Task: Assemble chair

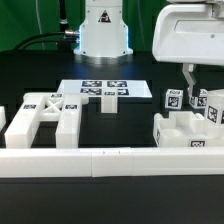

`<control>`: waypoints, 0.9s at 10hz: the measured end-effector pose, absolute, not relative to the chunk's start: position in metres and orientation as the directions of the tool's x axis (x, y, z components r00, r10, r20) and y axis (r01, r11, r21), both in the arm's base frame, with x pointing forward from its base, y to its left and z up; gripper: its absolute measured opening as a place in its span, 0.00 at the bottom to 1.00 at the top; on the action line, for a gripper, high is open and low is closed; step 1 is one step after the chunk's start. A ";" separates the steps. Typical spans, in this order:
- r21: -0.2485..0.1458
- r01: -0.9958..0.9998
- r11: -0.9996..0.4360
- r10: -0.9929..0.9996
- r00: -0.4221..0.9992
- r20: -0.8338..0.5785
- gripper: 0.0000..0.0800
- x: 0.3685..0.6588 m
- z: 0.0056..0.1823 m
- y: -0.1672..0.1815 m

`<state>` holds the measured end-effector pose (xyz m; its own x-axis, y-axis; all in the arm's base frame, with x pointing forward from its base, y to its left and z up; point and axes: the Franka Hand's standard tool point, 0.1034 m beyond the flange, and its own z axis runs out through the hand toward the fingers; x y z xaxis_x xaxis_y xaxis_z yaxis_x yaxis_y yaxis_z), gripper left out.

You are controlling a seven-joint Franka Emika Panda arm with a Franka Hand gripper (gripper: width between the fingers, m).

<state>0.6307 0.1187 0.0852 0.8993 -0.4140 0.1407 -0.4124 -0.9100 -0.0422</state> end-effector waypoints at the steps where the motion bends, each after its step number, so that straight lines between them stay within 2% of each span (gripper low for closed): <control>1: -0.038 -0.343 -0.938 -0.345 0.926 0.156 0.81 0.632 0.086 0.120; 3: -0.027 -0.271 -0.962 -0.272 0.950 0.155 0.81 0.629 0.083 0.124; 7: 0.030 -0.001 -1.000 0.003 0.989 0.148 0.81 0.624 0.078 0.123; 9: 0.032 -0.006 -0.999 -0.002 0.989 0.146 0.77 0.623 0.077 0.123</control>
Offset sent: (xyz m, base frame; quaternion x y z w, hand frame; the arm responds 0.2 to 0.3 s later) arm -0.0088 0.0078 -0.0045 -0.0103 -0.0031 -0.1792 0.9837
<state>0.6234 0.1235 0.0772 0.9892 -0.0017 0.1465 -0.0064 -0.9995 0.0317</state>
